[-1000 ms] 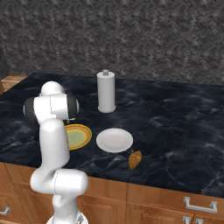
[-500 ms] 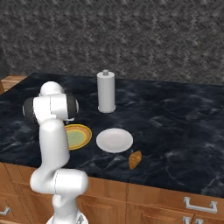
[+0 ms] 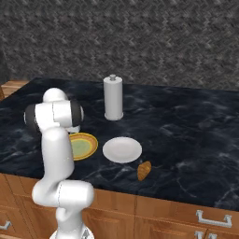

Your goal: Place the pastries on the plates.

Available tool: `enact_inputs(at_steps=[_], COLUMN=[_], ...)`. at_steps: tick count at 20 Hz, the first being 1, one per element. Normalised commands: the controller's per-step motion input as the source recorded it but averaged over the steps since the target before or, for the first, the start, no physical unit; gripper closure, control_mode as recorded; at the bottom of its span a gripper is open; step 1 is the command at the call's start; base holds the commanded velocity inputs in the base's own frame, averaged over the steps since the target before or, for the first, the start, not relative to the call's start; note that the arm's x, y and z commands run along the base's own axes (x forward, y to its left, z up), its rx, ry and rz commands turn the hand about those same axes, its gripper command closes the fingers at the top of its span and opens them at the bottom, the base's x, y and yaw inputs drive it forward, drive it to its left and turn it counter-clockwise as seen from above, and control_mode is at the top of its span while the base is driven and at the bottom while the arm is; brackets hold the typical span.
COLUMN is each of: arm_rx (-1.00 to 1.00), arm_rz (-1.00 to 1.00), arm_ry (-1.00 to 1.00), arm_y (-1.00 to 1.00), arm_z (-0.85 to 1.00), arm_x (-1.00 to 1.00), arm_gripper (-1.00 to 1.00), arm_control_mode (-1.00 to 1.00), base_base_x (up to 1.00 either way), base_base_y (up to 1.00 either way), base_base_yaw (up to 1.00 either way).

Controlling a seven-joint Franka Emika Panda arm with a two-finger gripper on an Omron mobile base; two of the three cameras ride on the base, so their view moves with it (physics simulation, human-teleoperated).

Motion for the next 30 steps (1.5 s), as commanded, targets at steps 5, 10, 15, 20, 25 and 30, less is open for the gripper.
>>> enact_inputs(at_steps=[5, 10, 15, 20, 25, 30], arm_rx=[0.01, 0.01, 0.0, 0.0, 0.0, 0.0], arm_rz=[0.0, 0.0, 0.0, 0.0, 0.0, 0.0], arm_ry=[-0.02, 0.05, 0.03, 0.01, 0.0, 0.02], arm_y=[-0.04, -0.41, -0.68, -0.62, -0.61, -0.09], arm_z=[0.44, 0.99, 0.69, 0.01, -0.17, -0.45], arm_x=[0.0, -0.04, -0.58, -0.75, -0.62, -0.1], arm_gripper=[1.0, 1.0, 1.0, 1.0, 1.0, 1.0], arm_control_mode=[-1.0, -1.0, -1.0, -1.0, -1.0, -1.0], base_base_x=[0.0, 0.0, 0.0, 0.0, 0.0, 0.0], base_base_y=[0.0, 0.0, 0.0, 0.0, 0.0, 0.0], base_base_yaw=[0.0, 0.0, 0.0, 0.0, 0.0, 0.0])
